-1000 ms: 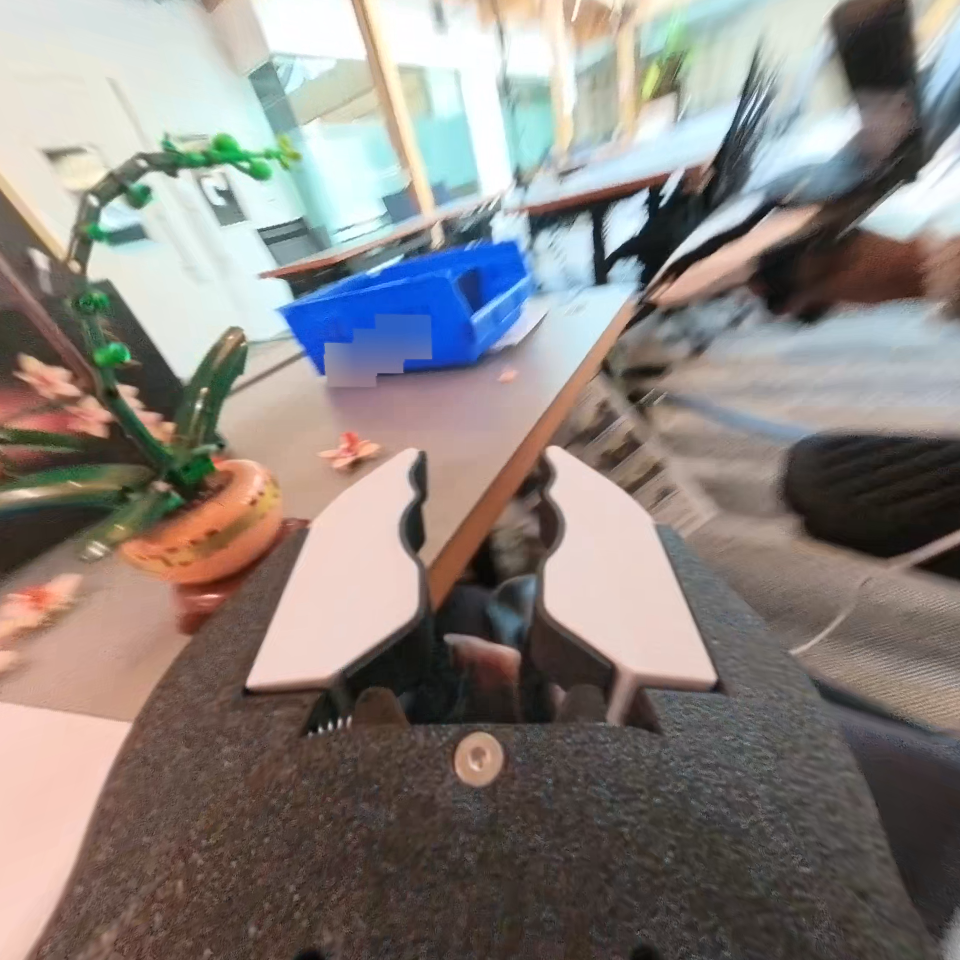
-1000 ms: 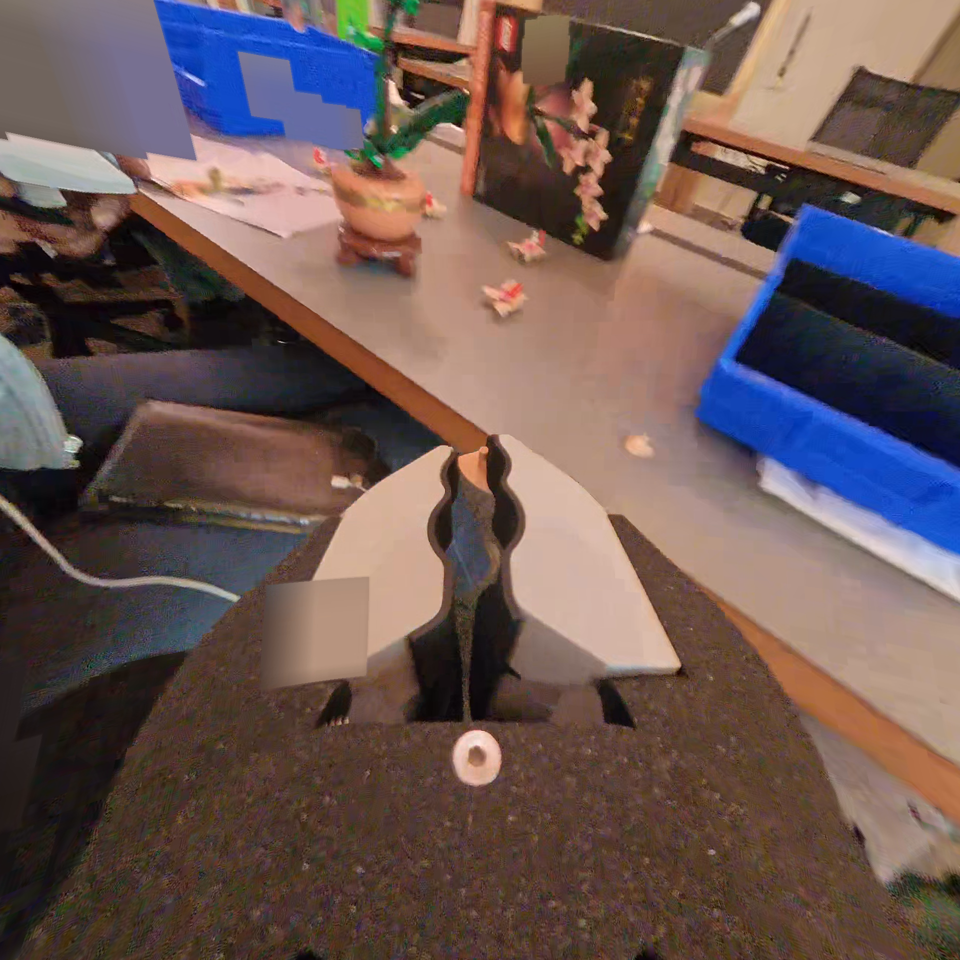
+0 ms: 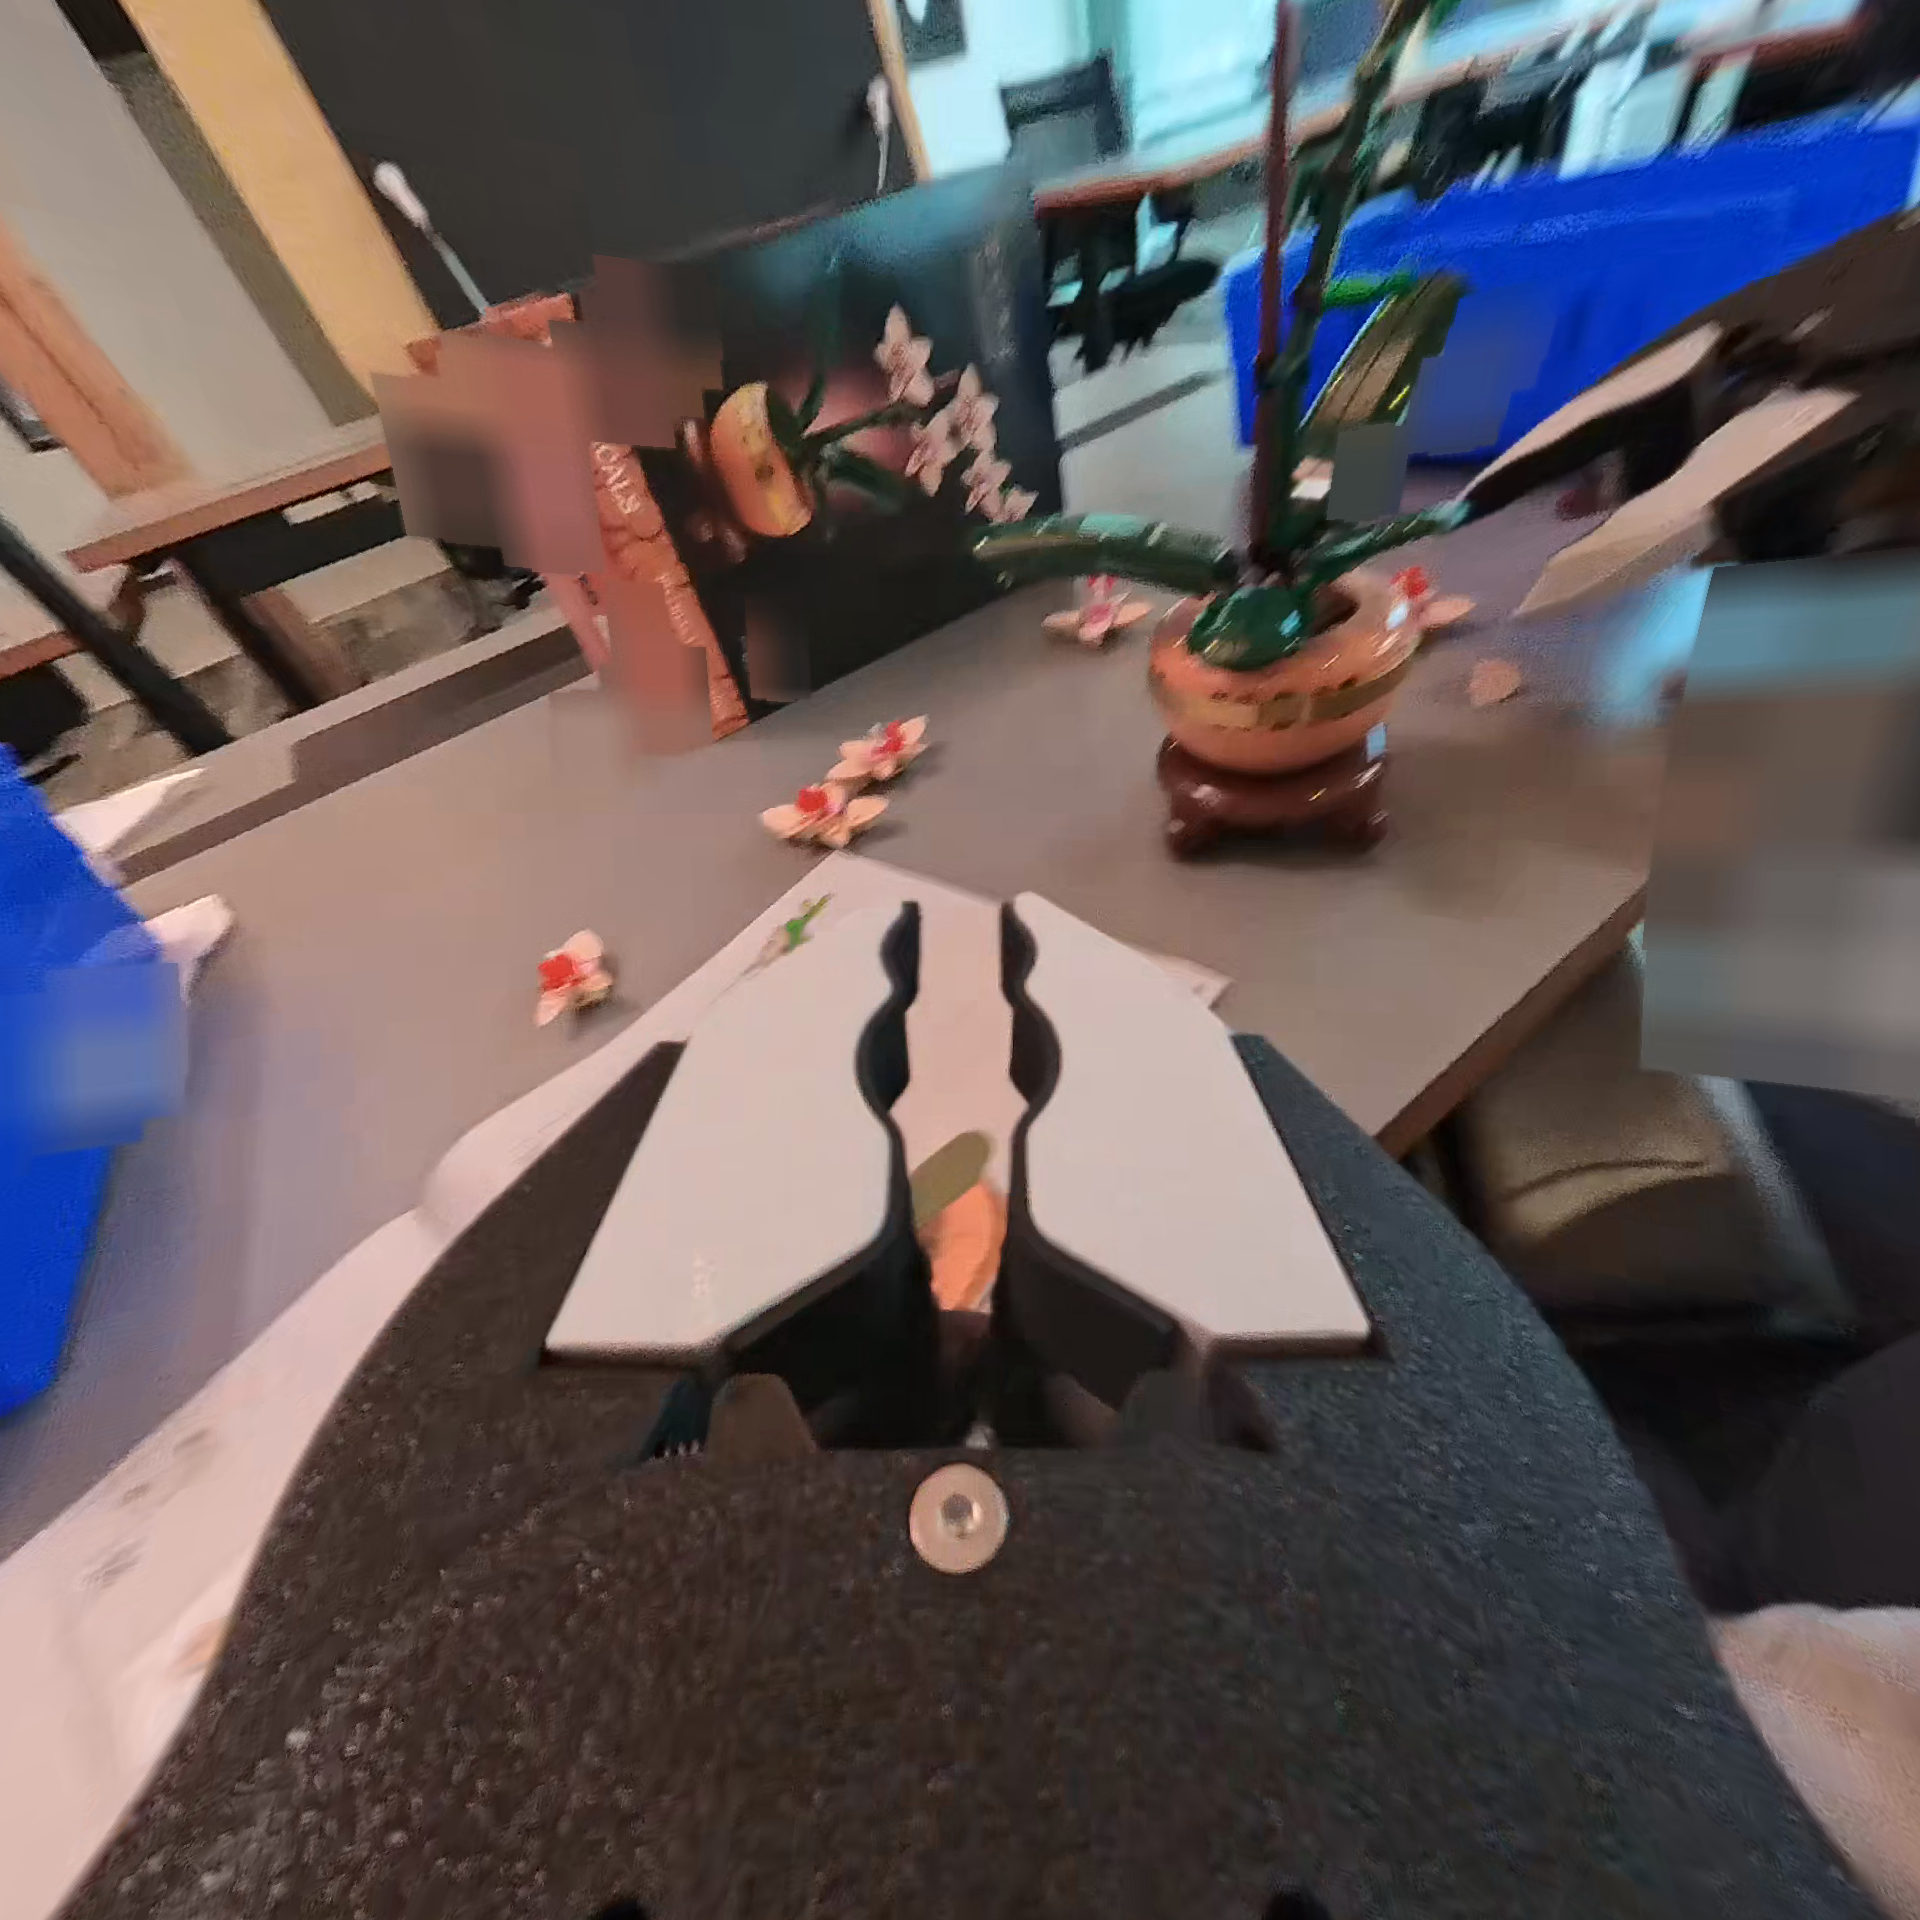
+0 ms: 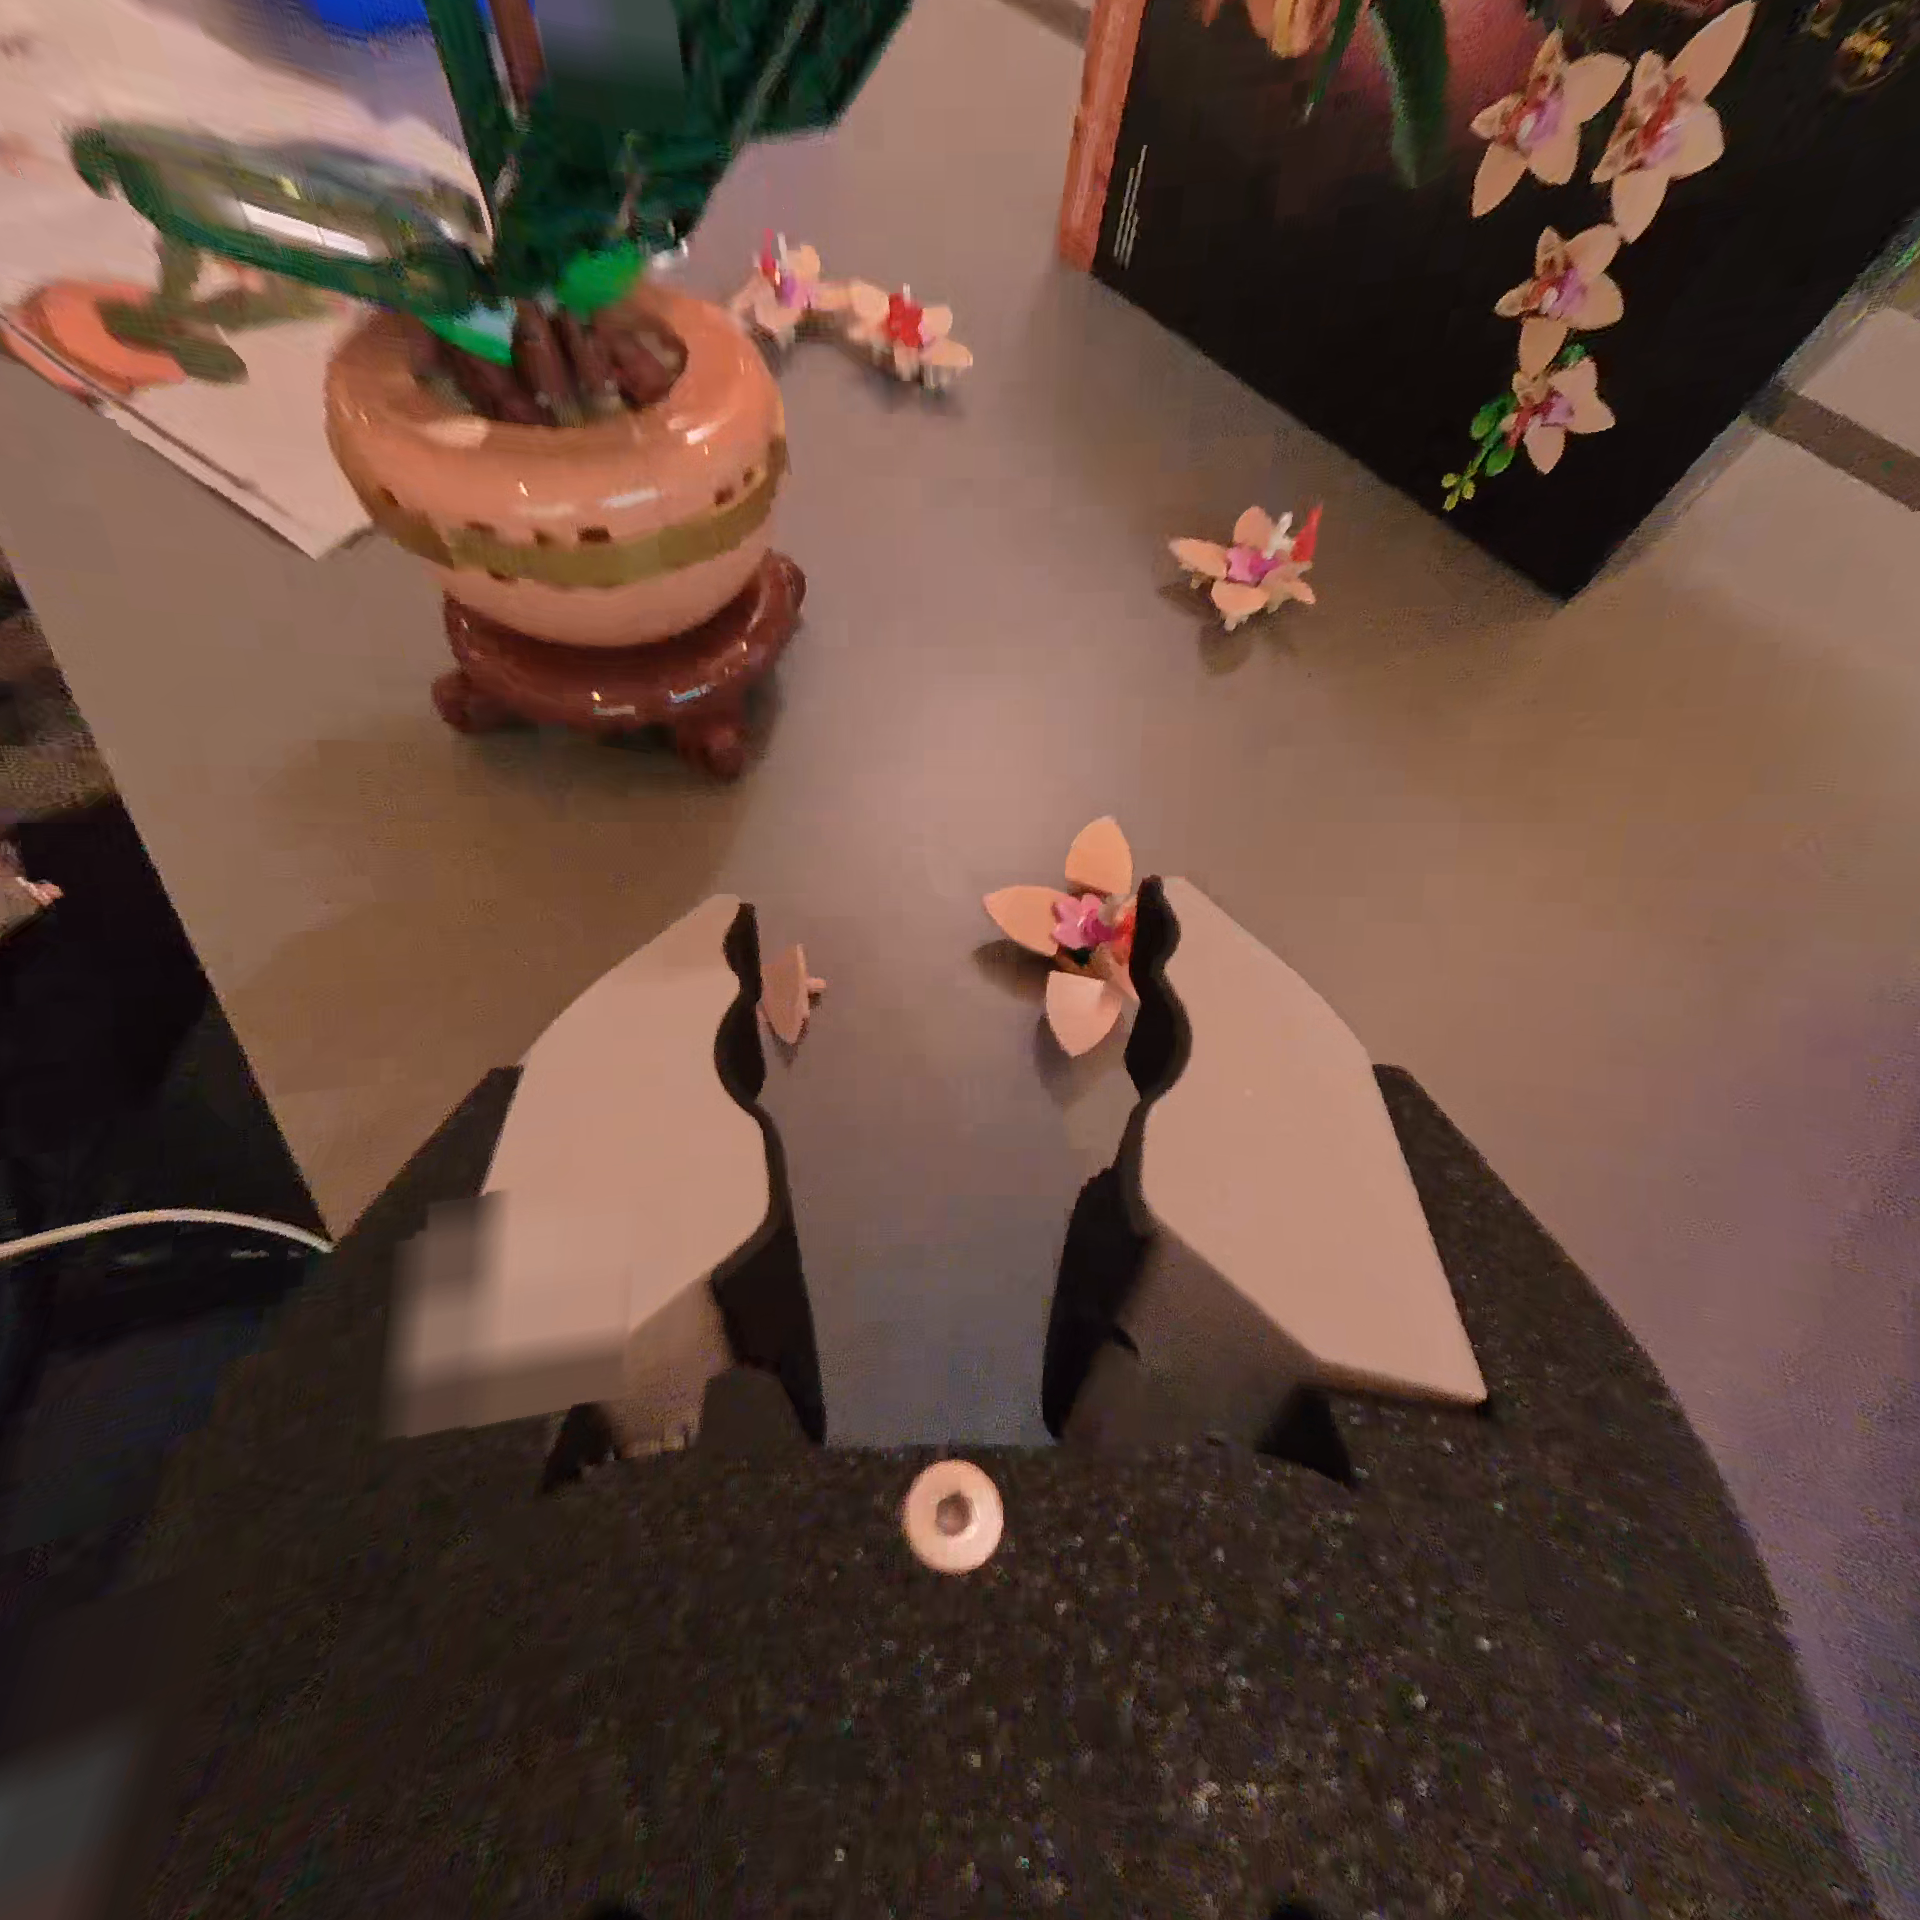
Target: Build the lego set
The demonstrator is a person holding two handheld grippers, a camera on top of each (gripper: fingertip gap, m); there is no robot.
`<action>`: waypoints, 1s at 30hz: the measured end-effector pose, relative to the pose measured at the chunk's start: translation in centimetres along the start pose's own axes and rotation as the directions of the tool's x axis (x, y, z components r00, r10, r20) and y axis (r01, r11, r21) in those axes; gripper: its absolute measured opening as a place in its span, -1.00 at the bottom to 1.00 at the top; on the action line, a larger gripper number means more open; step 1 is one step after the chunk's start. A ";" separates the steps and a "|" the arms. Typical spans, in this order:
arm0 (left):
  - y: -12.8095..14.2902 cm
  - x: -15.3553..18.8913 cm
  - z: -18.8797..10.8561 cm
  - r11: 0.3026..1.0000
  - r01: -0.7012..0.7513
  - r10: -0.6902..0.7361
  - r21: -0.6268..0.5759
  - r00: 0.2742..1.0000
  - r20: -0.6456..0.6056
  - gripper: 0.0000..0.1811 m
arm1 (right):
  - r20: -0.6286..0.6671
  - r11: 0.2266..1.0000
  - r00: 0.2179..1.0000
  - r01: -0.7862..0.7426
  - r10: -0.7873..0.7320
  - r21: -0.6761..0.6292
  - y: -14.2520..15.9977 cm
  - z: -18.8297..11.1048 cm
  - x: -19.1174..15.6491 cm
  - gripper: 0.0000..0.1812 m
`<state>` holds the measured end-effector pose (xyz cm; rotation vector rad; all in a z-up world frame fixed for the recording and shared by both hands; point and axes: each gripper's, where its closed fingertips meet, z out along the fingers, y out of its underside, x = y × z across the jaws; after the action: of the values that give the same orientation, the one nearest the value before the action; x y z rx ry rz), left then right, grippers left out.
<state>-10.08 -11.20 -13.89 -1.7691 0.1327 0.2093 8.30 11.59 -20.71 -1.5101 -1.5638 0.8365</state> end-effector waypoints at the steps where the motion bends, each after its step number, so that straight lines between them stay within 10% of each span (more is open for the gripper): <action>1: -0.5 1.0 0.1 0.999 0.029 -0.027 0.042 0.999 -0.046 -0.91 | 0.011 0.998 1.000 -0.028 0.027 0.049 -0.8 -0.5 -0.1 -0.16; 5: -1.1 4.3 1.0 0.991 0.013 0.004 0.130 0.991 -0.135 -0.93 | 0.007 0.941 0.998 -0.055 0.056 0.335 -4.4 -3.7 -0.2 -0.09; 9: -1.3 7.5 2.1 0.979 -0.056 0.091 0.197 0.981 -0.173 -0.61 | 0.082 0.818 0.997 -0.047 0.000 0.573 -7.3 -7.0 -2.2 0.61; 11: -1.5 8.3 2.9 0.974 -0.073 0.109 0.214 0.981 -0.163 -0.45 | 0.126 0.809 0.992 -0.050 -0.030 0.586 -7.8 -7.3 -3.4 0.61; 22: 1.9 8.8 11.4 0.963 -0.026 -0.050 -0.270 0.961 -0.273 -0.65 | 0.018 0.998 1.000 -0.014 0.015 -0.067 -4.7 4.5 -7.1 -0.01; 30: 2.2 8.3 13.5 0.952 0.026 -0.140 -0.305 0.923 -0.359 -0.81 | -0.091 0.993 0.996 -0.014 0.003 -0.120 -5.3 7.8 -3.7 -0.13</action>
<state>-3.31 1.74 -20.41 -2.0953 0.3158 -0.1891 -1.20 8.04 -20.08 -1.6187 -1.5656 0.6785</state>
